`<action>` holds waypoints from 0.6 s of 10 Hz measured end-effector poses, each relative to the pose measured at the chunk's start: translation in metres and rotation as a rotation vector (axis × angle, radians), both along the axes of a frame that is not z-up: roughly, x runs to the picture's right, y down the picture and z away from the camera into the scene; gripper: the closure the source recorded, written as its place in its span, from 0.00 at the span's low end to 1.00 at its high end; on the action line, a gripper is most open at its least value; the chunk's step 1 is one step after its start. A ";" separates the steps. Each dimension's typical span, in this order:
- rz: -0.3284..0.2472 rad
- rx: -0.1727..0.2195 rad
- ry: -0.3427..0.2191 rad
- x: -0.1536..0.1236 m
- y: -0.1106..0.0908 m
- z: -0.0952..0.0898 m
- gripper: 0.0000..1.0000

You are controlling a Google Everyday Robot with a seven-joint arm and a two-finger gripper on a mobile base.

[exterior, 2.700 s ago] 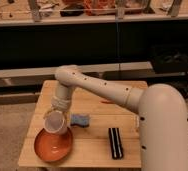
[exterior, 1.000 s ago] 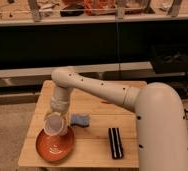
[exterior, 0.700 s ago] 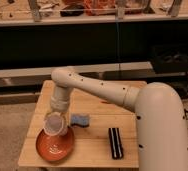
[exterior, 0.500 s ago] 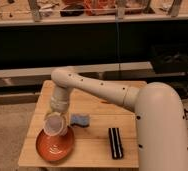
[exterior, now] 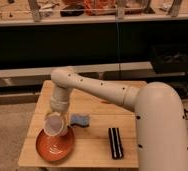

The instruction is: Place the ceramic cup in the ceramic bowl

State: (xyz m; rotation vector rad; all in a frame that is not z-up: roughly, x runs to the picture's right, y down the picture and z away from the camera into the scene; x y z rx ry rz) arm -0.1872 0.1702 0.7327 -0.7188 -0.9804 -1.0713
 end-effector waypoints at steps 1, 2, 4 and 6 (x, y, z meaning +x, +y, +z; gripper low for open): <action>0.001 0.000 0.003 0.000 0.000 0.000 0.48; 0.001 0.001 0.006 0.000 0.000 0.000 0.44; 0.006 0.002 0.017 0.000 0.000 0.001 0.24; 0.009 0.003 0.026 0.001 0.000 0.001 0.20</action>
